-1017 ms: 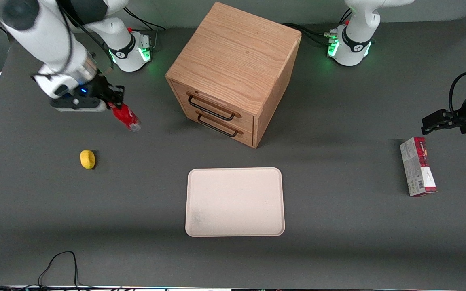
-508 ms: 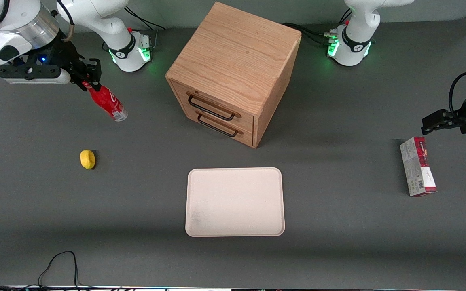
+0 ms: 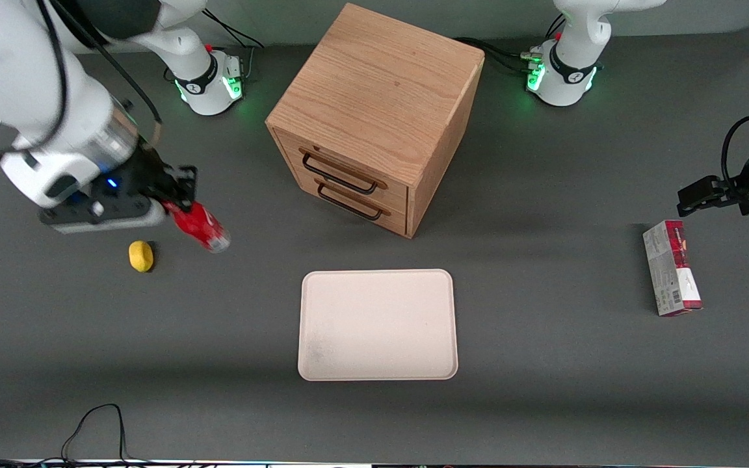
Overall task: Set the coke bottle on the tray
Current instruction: 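Lift the bottle and carry it with the right gripper to the white tray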
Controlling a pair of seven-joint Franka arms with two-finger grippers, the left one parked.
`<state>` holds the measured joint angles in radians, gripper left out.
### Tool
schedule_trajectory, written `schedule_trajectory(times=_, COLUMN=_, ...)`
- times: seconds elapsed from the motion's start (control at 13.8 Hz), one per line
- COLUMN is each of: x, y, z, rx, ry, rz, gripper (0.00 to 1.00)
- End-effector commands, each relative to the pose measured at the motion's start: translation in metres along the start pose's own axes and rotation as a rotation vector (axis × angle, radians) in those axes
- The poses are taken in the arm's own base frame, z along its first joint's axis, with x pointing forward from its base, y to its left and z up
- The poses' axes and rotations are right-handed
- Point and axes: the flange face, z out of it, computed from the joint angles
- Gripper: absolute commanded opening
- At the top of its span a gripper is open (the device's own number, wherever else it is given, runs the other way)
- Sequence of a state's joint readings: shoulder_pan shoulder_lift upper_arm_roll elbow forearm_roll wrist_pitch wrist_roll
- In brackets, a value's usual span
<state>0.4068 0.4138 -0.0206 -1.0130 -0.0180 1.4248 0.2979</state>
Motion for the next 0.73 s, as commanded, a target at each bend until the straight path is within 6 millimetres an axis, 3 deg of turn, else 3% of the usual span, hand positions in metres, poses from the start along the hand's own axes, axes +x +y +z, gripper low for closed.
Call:
schedule_trajectory(times=0.0, x=0.022, y=-0.024, z=-0.001, rx=0.038, ry=0.055, rz=-0.055, gripper=0.09)
schedule_trajectory(times=0.15, x=0.028, y=-0.043, z=0.002, rx=0.061, ry=0.111, rz=-0.159, gripper=0.00)
schedule_trajectory(times=0.36, x=0.028, y=-0.078, z=0.018, rx=0.036, ry=0.136, rz=-0.219, gripper=0.00)
schedule_trajectory(times=0.65, x=0.048, y=-0.098, z=0.070, rx=0.016, ry=0.125, rz=-0.238, gripper=0.00)
